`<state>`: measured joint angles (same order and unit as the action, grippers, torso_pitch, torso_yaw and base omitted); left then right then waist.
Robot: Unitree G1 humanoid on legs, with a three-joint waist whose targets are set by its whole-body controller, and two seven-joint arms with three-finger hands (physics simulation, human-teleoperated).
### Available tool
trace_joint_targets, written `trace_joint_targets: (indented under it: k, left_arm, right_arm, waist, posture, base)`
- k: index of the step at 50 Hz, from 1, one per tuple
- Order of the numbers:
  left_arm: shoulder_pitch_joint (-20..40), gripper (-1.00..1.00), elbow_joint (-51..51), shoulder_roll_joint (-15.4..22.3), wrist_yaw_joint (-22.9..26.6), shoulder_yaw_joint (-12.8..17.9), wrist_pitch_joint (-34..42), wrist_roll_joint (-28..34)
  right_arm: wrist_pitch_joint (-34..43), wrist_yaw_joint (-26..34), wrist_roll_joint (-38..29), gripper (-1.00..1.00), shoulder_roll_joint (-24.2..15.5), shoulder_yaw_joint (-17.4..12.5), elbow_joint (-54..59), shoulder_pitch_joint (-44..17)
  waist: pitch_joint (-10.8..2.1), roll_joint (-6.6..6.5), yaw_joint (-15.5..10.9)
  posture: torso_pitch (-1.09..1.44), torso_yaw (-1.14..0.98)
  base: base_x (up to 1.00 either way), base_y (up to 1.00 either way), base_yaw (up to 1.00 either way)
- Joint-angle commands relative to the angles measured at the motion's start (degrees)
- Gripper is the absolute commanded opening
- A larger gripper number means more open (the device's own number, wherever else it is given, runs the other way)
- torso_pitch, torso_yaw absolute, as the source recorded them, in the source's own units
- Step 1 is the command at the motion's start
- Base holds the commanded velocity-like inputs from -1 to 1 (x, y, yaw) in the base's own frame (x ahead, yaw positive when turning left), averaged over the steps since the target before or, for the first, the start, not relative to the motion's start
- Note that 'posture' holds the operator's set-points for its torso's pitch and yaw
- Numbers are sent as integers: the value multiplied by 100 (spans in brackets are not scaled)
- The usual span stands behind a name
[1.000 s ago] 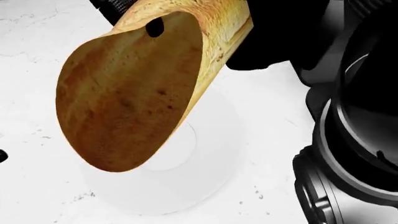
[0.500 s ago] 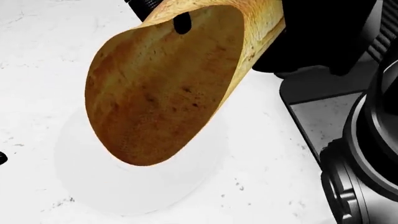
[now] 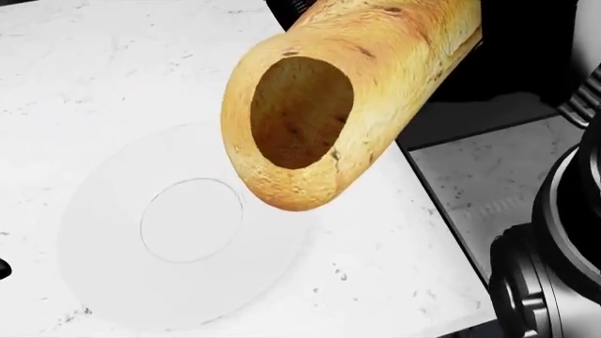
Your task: Place the baguette on the rack of the toaster oven.
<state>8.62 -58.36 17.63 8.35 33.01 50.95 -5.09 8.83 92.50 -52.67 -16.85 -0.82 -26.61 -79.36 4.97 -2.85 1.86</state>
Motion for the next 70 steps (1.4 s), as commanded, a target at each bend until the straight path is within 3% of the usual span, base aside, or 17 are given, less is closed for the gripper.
trace_joint_targets:
  k: [1,15,28,48,59,70]
  left_arm:
    - [109,100,-162,89,36,90,-95,80]
    - [-22,100,-149,-88,219,229,-270,167]
    - [-43,100,-142,-143,216,345,-313,86]
    - [37,100,-35,-91,115,142,-319,208]
    - [-23,100,50,-150,129,127,-462,226]
    - [-45,100,98,-168,114,114,-527,240]
  right_arm:
    - [-45,-116,13,-100,-81,-104,15,-169]
    - [-411,-448,176,-100,-344,-170,517,-160]
    - [-440,-347,165,-100,-647,-288,591,-113]
    - [-251,-13,248,-100,-1116,-452,309,-100]
    - [129,0,591,-100,-1867,-426,135,-130]
    - [-198,-80,713,-100,-2217,-795,497,-107]
  waist:
    - [-135,-16,6]
    - [-149,-11,39]
    - [-152,17,17]
    - [-145,27,8]
    - [-140,57,-10]
    - [-142,74,-12]
  posture:
    - [0,0]
    - [0,0]
    - [0,0]
    - [0,0]
    - [0,0]
    - [0,0]
  base:
    - [0,0,0]
    - [0,0,0]
    - [0,0,0]
    - [0,0,0]
    - [0,0,0]
    - [0,0,0]
